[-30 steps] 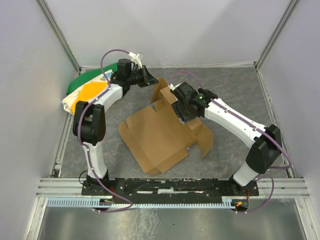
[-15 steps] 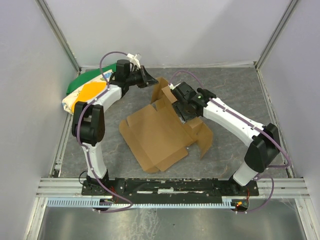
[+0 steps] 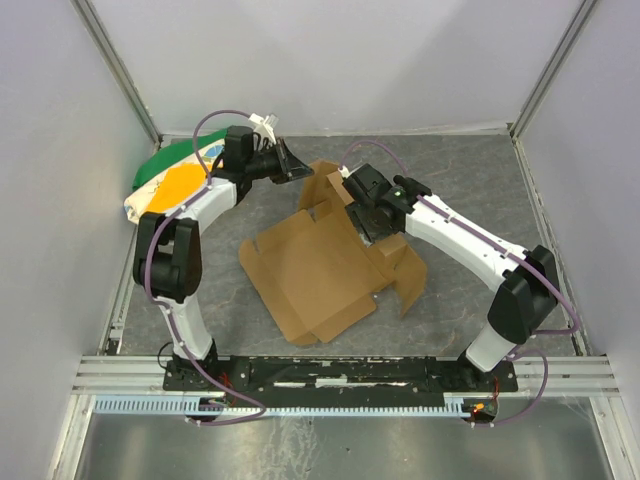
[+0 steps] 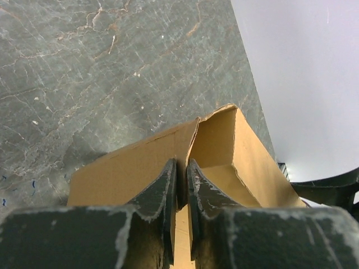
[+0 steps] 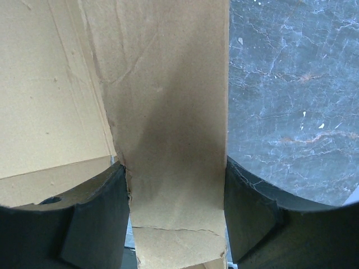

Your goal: Fold the paper box

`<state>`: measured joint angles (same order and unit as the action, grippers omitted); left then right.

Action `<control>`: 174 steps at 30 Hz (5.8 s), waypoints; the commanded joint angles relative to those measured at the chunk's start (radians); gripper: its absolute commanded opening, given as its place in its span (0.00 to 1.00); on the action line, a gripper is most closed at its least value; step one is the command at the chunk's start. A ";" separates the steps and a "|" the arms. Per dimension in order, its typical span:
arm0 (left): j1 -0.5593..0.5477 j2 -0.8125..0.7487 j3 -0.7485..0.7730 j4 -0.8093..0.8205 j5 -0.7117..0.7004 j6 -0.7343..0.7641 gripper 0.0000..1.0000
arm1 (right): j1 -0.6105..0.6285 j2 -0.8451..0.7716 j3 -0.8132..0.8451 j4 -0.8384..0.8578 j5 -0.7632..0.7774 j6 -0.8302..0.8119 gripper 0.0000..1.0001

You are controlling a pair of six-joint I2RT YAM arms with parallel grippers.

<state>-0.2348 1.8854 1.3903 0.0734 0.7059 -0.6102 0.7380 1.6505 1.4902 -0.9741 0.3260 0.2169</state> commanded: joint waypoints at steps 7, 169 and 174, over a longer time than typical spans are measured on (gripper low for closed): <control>-0.002 -0.075 -0.023 0.053 -0.003 -0.006 0.73 | 0.006 0.055 0.003 -0.068 -0.066 0.047 0.40; -0.085 -0.077 -0.269 0.420 -0.316 0.046 0.21 | 0.011 0.054 0.015 -0.115 -0.084 0.034 0.37; -0.084 -0.156 -0.390 0.469 -0.312 0.018 0.21 | 0.011 0.059 0.018 -0.114 -0.092 0.041 0.37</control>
<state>-0.3218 1.8450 1.0607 0.4183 0.3500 -0.5339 0.7444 1.6711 1.5341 -1.0210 0.2886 0.2352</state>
